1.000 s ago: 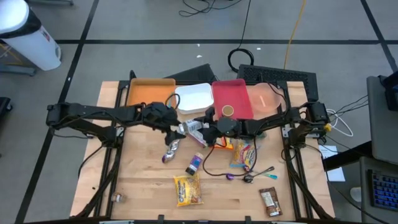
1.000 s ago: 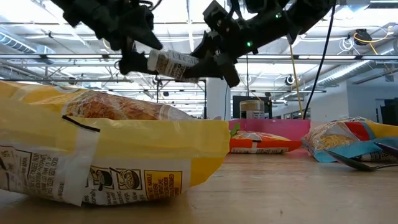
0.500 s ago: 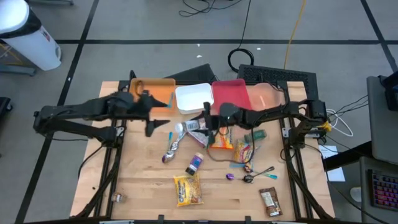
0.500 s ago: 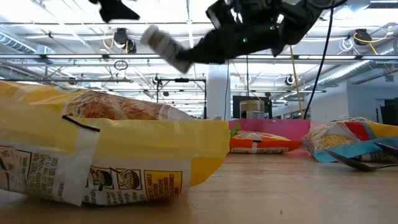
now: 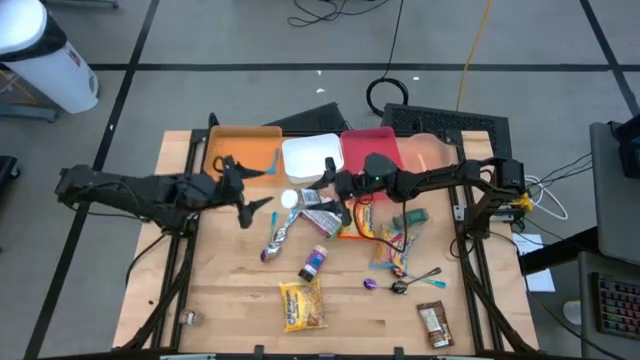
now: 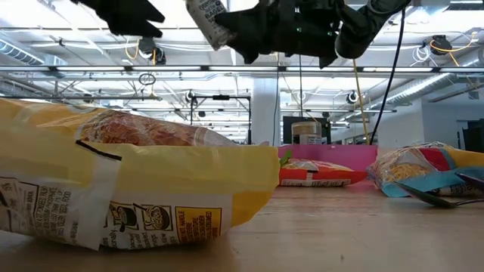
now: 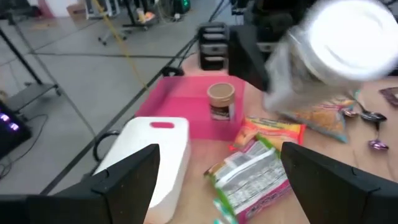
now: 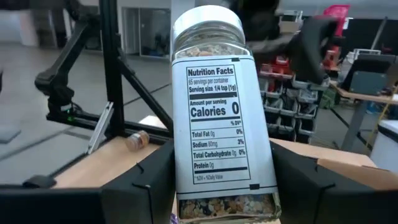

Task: Pick & Place Food Item
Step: Put the white seasoning bottle into the pink bin

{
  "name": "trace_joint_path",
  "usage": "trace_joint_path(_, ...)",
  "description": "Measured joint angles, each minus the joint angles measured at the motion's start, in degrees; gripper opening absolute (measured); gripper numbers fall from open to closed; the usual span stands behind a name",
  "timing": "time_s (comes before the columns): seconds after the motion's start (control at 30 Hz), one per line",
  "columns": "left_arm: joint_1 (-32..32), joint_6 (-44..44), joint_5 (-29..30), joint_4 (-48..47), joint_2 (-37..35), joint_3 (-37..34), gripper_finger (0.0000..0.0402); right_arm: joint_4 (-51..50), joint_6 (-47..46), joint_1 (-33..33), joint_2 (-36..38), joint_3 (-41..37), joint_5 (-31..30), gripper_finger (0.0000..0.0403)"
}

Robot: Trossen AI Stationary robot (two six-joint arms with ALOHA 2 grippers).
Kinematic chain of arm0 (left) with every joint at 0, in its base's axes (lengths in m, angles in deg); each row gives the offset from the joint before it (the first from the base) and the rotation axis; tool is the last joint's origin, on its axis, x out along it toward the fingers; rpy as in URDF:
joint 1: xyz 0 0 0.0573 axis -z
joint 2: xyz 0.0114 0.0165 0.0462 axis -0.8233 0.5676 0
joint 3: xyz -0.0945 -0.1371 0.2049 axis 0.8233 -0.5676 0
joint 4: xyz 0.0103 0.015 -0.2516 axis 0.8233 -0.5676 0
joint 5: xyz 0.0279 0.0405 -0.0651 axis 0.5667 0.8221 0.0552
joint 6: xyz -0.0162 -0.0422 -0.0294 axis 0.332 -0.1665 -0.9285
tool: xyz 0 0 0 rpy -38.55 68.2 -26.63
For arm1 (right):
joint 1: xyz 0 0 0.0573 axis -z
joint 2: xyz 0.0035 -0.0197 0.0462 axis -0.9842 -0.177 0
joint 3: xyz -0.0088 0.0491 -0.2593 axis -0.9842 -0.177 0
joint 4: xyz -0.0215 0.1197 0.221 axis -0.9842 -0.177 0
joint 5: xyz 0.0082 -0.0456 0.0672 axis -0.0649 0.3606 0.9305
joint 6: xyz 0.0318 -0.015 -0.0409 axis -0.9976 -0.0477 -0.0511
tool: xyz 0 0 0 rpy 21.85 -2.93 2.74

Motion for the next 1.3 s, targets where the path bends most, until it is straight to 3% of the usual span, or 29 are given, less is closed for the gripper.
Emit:
trace_joint_path(0.23,1.22,3.03,1.51,22.46,0.38,-11.41,0.0344,3.27,-1.23,-1.52,-0.34,0.0,-0.28,0.0195)
trace_joint_path(0.47,1.15,3.75,-0.17,40.57,2.18,-18.73,0.0344,14.73,-1.63,-2.77,-7.06,-0.04,-2.81,0.0195)
trace_joint_path(0.7,1.22,2.76,-9.21,46.53,7.4,-19.24,0.0344,20.88,-5.71,-2.32,-10.23,-0.06,-3.18,0.0195)
trace_joint_path(1.07,1.16,6.16,-9.54,64.44,18.9,-19.24,0.0344,20.57,-5.63,-3.1,-10.23,-0.04,-3.15,0.0195)
trace_joint_path(1.3,1.15,7.67,-11.95,71.36,21.23,-19.15,0.0344,18.76,-4.15,-3.14,-10.34,-0.02,-3.1,0.0195)
